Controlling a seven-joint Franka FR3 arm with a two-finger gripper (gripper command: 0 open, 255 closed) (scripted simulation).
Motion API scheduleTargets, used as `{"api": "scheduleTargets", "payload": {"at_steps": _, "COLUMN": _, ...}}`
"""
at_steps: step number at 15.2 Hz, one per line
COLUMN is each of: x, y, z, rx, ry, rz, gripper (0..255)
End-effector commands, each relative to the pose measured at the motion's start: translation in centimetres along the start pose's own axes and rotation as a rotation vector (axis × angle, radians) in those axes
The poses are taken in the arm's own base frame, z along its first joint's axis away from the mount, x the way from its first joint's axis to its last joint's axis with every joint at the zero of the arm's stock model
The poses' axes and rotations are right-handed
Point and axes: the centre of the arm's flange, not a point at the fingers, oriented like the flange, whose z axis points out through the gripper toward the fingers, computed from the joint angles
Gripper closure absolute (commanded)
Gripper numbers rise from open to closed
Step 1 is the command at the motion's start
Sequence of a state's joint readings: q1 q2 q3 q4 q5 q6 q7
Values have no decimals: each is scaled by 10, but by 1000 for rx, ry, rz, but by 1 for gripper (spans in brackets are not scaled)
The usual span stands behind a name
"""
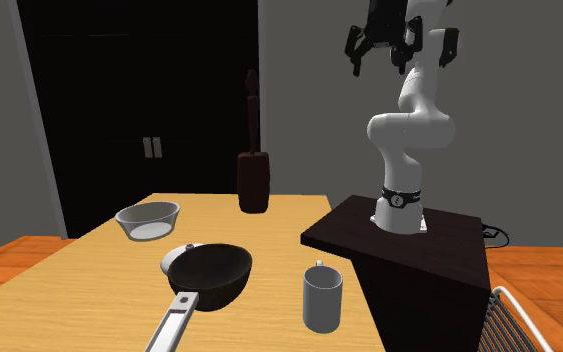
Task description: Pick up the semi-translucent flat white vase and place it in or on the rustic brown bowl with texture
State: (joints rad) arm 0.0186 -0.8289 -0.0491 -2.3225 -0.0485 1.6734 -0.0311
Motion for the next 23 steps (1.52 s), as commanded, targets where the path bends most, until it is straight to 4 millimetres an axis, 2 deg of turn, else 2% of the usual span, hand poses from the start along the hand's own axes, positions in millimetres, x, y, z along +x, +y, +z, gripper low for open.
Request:
{"api": "scheduleTargets", "payload": {"at_steps": 1, "x": 0, "y": 0, "z": 0, "rx": 0, "ry": 0, "rz": 0, "gripper": 0}}
{"api": "scheduleTargets", "payload": {"at_steps": 23, "x": 82, "y": 193, "z": 204, "rx": -5, "ry": -69, "rz": 13, "gripper": 0}}
